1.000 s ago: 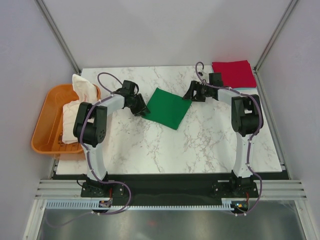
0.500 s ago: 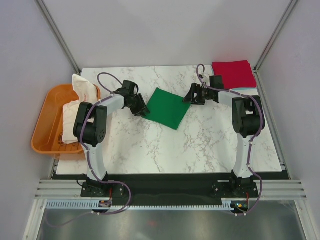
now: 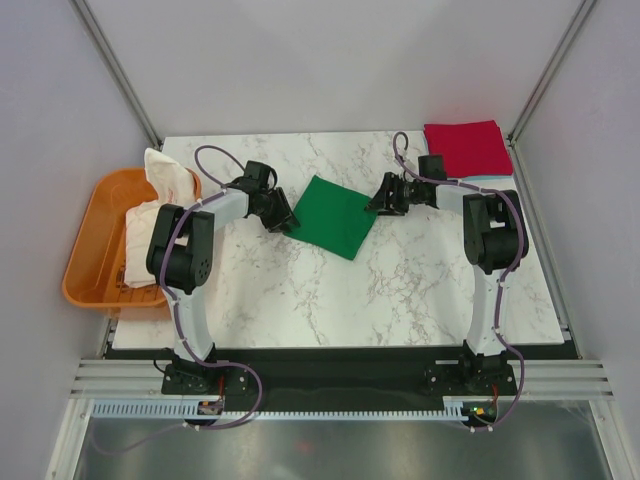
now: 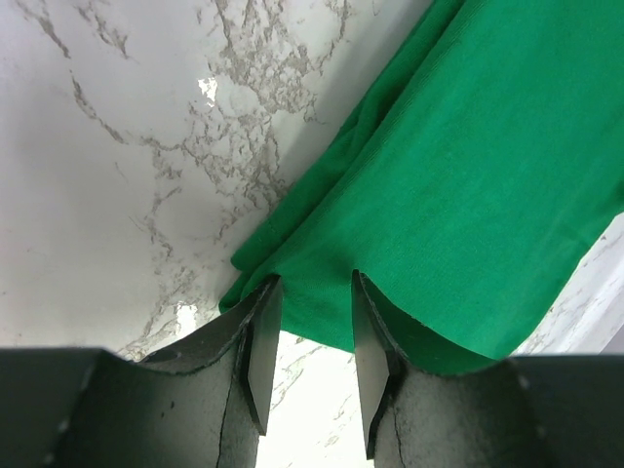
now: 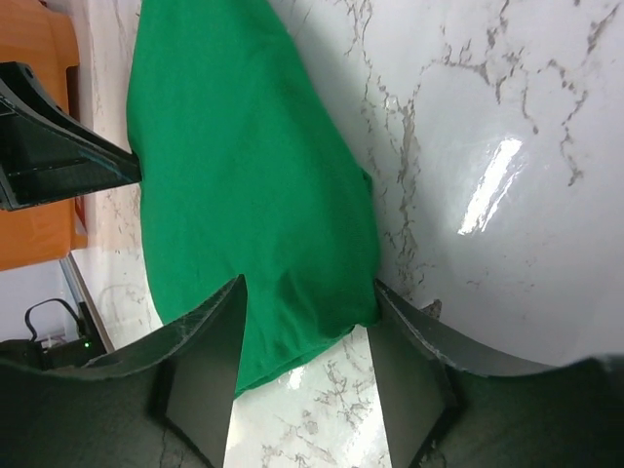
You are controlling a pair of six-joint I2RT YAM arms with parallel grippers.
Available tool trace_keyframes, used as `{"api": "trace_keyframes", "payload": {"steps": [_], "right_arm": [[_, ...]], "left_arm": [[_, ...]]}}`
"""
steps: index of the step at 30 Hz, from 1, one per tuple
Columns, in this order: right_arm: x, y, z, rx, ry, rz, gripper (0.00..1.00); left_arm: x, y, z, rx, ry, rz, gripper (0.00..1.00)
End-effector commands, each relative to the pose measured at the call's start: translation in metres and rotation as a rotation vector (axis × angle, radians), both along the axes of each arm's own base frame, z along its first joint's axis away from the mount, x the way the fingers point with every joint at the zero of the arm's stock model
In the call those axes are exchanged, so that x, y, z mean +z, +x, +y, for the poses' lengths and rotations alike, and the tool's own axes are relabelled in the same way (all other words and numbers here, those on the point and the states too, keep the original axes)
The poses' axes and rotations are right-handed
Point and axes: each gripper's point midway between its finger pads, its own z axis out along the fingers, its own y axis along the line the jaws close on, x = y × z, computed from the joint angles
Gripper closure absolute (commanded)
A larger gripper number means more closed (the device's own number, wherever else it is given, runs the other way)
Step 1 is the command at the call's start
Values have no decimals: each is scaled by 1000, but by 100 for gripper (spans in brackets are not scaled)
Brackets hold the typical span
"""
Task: Fold and stack the t-shirts
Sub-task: Neatly place the folded tshirt to the corner
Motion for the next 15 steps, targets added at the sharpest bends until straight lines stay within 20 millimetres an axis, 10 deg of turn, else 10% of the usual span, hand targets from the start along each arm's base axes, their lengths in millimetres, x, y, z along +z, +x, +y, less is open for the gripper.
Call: {"api": "trace_keyframes", "payload": {"steps": [1,15], "right_arm": [[-64,-47,-8,-12,-79,250,40],[-60,-38,-3,-109,-82,246,37]], "left_arm": [[-34,-20,17,-3,100,78,57],[-39,-23,19,7,108,92,57]]}}
